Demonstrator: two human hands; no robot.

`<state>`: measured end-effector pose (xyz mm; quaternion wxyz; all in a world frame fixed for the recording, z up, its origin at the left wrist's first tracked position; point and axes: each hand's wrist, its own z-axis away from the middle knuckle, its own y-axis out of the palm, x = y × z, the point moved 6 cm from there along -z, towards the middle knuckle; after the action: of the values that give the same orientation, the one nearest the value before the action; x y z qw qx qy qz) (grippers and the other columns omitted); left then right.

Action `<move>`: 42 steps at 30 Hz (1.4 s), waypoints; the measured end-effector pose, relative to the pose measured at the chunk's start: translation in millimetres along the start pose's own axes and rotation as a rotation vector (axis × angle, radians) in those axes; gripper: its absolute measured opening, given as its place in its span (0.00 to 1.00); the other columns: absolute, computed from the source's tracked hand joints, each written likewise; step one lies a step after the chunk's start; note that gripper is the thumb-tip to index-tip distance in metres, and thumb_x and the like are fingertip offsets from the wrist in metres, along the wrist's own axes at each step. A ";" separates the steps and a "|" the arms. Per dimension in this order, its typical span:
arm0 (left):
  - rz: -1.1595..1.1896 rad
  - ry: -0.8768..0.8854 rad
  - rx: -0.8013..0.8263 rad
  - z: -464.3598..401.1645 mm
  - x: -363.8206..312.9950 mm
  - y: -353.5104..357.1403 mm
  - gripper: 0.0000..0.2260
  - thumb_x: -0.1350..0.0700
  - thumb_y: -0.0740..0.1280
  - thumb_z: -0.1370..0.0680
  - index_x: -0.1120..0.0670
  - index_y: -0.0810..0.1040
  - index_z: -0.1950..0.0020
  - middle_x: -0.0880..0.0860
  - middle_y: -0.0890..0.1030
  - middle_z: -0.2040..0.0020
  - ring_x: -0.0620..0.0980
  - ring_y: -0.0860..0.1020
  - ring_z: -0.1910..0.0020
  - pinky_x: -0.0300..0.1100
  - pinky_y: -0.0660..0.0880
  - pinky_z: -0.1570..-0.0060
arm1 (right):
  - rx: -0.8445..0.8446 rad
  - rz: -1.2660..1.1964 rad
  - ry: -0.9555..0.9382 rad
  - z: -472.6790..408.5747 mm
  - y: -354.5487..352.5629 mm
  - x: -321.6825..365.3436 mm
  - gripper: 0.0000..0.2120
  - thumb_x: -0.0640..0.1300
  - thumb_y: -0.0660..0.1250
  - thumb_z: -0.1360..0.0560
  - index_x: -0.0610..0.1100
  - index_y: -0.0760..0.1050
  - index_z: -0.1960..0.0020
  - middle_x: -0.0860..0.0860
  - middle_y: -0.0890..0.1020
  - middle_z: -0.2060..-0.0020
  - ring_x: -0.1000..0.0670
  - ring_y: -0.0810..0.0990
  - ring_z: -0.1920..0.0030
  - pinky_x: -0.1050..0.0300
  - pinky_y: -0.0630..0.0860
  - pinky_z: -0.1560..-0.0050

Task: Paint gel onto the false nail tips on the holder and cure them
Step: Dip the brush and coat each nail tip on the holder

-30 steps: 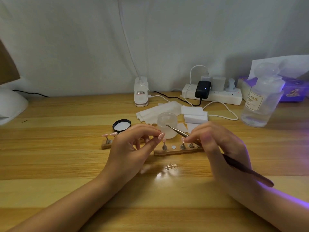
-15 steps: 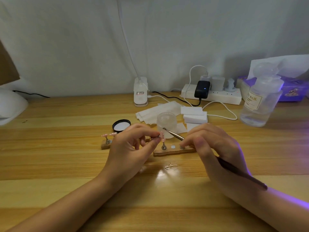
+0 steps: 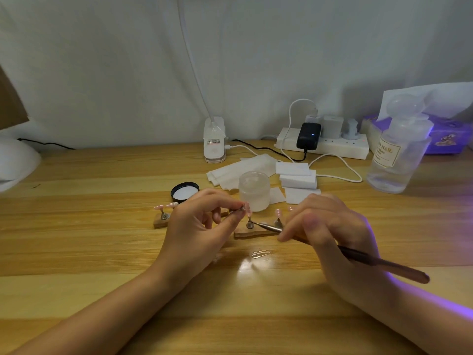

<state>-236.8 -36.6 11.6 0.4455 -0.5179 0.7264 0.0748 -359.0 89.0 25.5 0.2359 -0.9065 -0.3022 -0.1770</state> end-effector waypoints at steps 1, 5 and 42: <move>0.000 0.002 0.000 0.0 -0.2 -0.1 0.05 0.53 0.70 0.31 0.47 0.82 0.56 0.43 0.80 0.59 0.53 0.74 0.65 0.54 0.71 0.68 | -0.011 -0.004 0.011 -0.3 -0.9 -0.3 0.23 0.48 0.54 0.21 0.41 0.80 0.66 0.53 0.79 0.68 0.57 0.77 0.62 0.55 0.71 0.56; 0.008 0.004 -0.001 -0.1 -1.0 -0.1 0.05 0.53 0.70 0.31 0.46 0.82 0.56 0.43 0.80 0.59 0.53 0.75 0.65 0.54 0.71 0.67 | 0.029 0.024 0.064 -2.1 2.2 -3.5 0.16 0.44 0.55 0.25 0.42 0.80 0.63 0.54 0.79 0.65 0.58 0.78 0.60 0.56 0.73 0.57; -0.068 0.233 0.123 2.2 -19.0 9.1 0.08 0.55 0.68 0.30 0.52 0.81 0.51 0.46 0.82 0.59 0.42 0.75 0.66 0.40 0.68 0.71 | 0.170 0.005 0.134 -9.0 12.6 -1.0 0.15 0.52 0.68 0.33 0.53 0.70 0.48 0.52 0.81 0.53 0.60 0.78 0.52 0.61 0.76 0.53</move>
<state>-241.7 -18.2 20.9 0.3914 -0.5190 0.7585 -0.0458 -353.4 74.8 28.4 0.3322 -0.8700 -0.2975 -0.2103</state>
